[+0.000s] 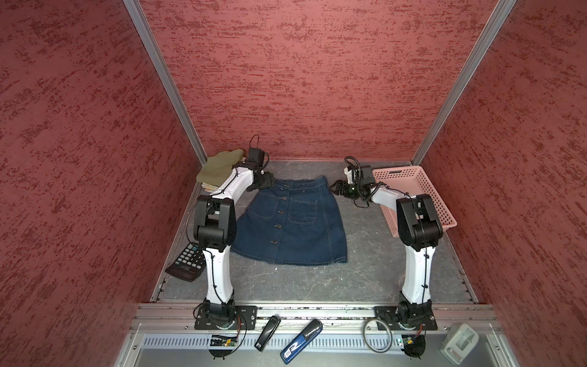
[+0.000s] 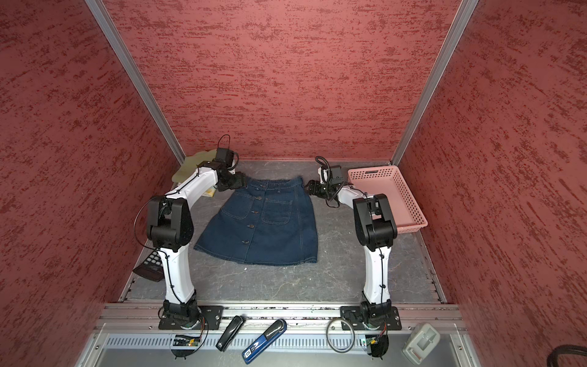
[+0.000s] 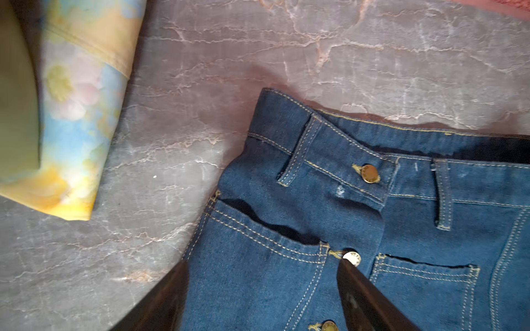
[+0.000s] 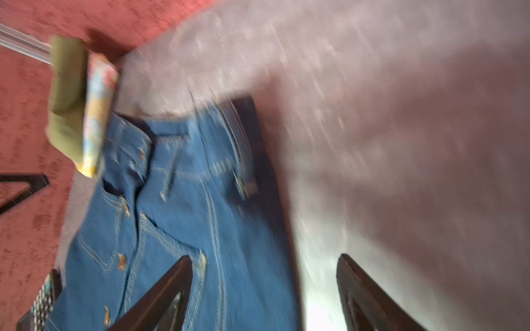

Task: Fold and stack skirts
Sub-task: Fold the skirt at the center of the table.

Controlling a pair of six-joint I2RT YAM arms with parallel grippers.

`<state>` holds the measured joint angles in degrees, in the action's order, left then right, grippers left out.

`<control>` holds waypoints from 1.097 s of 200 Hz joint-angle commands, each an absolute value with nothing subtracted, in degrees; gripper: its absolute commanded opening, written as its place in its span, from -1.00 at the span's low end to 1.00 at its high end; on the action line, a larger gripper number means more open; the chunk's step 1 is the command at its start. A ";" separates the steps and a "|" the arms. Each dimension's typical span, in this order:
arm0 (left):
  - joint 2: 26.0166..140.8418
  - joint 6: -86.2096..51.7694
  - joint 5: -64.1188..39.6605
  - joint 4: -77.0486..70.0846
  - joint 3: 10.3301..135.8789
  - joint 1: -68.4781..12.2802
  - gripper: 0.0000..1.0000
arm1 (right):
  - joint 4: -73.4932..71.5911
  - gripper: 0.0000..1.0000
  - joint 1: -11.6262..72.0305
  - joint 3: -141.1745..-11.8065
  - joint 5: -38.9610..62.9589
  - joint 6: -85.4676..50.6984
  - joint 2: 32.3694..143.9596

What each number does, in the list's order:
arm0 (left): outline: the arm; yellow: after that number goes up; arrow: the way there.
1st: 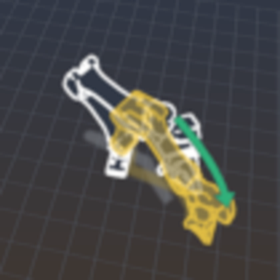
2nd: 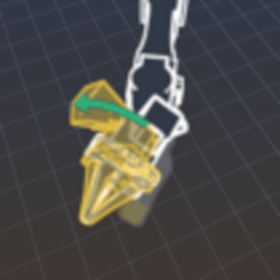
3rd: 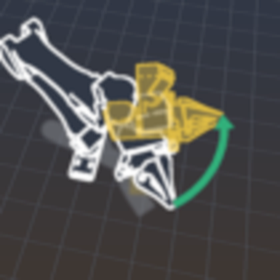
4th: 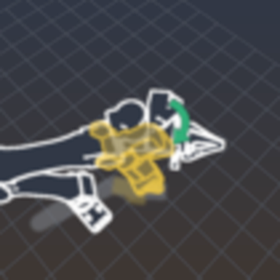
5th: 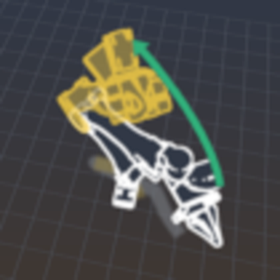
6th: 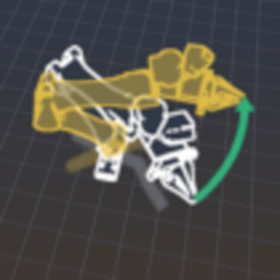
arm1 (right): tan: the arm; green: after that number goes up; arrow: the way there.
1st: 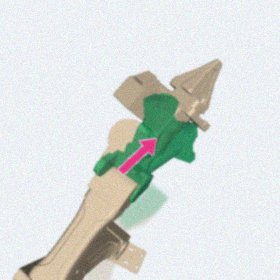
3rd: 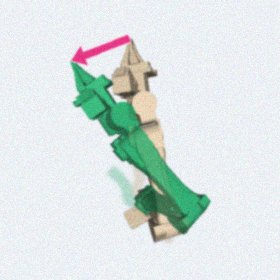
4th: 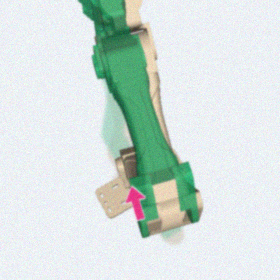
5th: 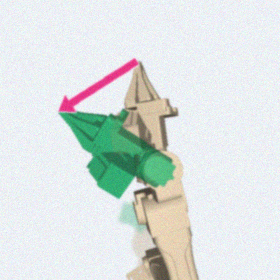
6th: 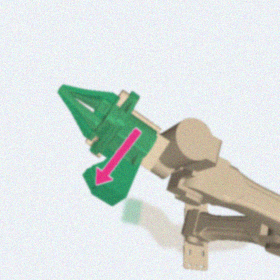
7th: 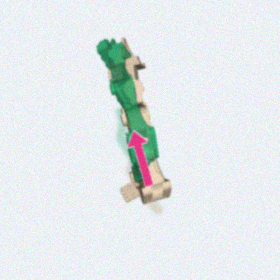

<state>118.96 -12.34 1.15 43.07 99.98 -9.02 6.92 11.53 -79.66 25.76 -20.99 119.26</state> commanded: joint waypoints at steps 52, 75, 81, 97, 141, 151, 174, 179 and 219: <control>116.28 -13.67 2.39 41.76 88.60 -10.11 0.63 | 9.74 0.59 14.05 -57.27 24.80 -26.18 97.99; 116.46 -14.48 3.38 41.98 87.06 -10.24 0.63 | 10.62 0.57 15.78 -54.02 25.13 -26.89 96.73; 116.46 -14.56 3.64 41.88 86.83 -10.35 0.62 | 10.61 0.57 16.26 -53.20 25.14 -27.04 96.50; 116.77 -14.59 3.99 41.28 86.28 -11.05 0.63 | 10.16 0.56 17.19 -50.98 24.79 -27.65 95.46; 119.15 -14.73 5.23 40.52 85.67 -12.92 0.62 | 8.07 0.48 18.28 -46.32 25.79 -29.63 93.75; 119.65 -14.94 5.03 40.39 85.51 -13.08 0.62 | 7.06 0.43 18.53 -45.55 26.51 -30.12 93.69; 120.44 -15.28 4.64 40.25 85.43 -13.45 0.61 | 3.57 0.12 19.06 -44.07 28.78 -31.83 94.08; 120.64 -15.36 4.38 40.25 85.47 -13.45 0.61 | 2.82 0.04 19.05 -43.70 29.59 -32.38 94.37; 121.37 -15.74 3.83 40.67 85.52 -14.09 0.61 | 0.22 -0.79 19.09 -42.64 28.02 -33.40 92.54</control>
<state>119.04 -14.76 4.82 40.88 86.06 -13.34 2.76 18.72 -42.48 28.93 -32.40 94.63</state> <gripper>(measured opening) 0.805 0.180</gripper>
